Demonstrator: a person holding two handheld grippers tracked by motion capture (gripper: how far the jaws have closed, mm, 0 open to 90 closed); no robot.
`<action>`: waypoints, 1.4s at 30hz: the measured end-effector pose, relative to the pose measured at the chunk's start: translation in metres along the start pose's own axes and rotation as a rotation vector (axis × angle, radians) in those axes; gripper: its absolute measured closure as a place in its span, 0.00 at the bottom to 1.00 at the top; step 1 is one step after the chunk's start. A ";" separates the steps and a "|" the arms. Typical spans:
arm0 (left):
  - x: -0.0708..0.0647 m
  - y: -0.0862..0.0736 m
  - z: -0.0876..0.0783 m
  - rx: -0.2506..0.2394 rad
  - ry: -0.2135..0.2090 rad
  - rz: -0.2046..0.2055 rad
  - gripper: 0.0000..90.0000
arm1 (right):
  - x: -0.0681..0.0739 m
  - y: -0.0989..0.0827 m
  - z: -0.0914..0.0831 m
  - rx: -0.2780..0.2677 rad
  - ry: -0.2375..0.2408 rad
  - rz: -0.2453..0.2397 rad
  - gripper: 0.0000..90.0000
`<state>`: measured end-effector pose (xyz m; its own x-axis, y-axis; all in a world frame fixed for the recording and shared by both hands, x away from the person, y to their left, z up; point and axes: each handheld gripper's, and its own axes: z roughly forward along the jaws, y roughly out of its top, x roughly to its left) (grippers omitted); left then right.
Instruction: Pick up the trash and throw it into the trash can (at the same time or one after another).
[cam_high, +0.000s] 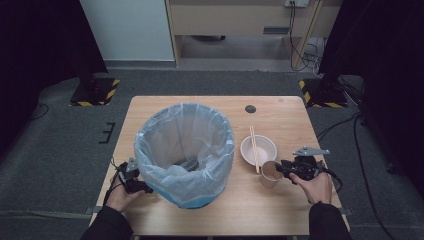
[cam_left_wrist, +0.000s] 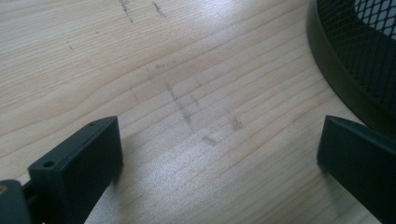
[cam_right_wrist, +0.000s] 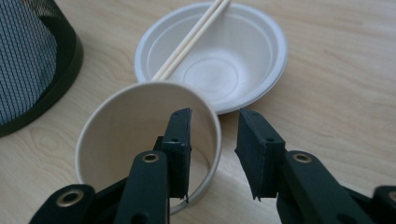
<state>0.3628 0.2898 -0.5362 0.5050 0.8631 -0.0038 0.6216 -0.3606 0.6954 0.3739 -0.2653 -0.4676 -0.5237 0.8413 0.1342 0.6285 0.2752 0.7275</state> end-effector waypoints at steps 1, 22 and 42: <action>0.000 0.000 0.000 0.000 0.000 0.000 0.00 | 0.000 -0.001 0.001 0.008 0.003 -0.001 0.75; 0.000 0.000 0.000 0.000 0.000 0.000 0.00 | -0.002 0.006 -0.027 -0.030 0.049 0.052 0.94; 0.000 0.000 0.000 0.000 0.000 0.000 0.00 | -0.002 0.037 -0.081 -0.511 0.003 0.140 0.94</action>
<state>0.3628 0.2898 -0.5362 0.5050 0.8631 -0.0037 0.6215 -0.3607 0.6954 0.3513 -0.2946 -0.3865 -0.4570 0.8521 0.2550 0.3322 -0.1024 0.9376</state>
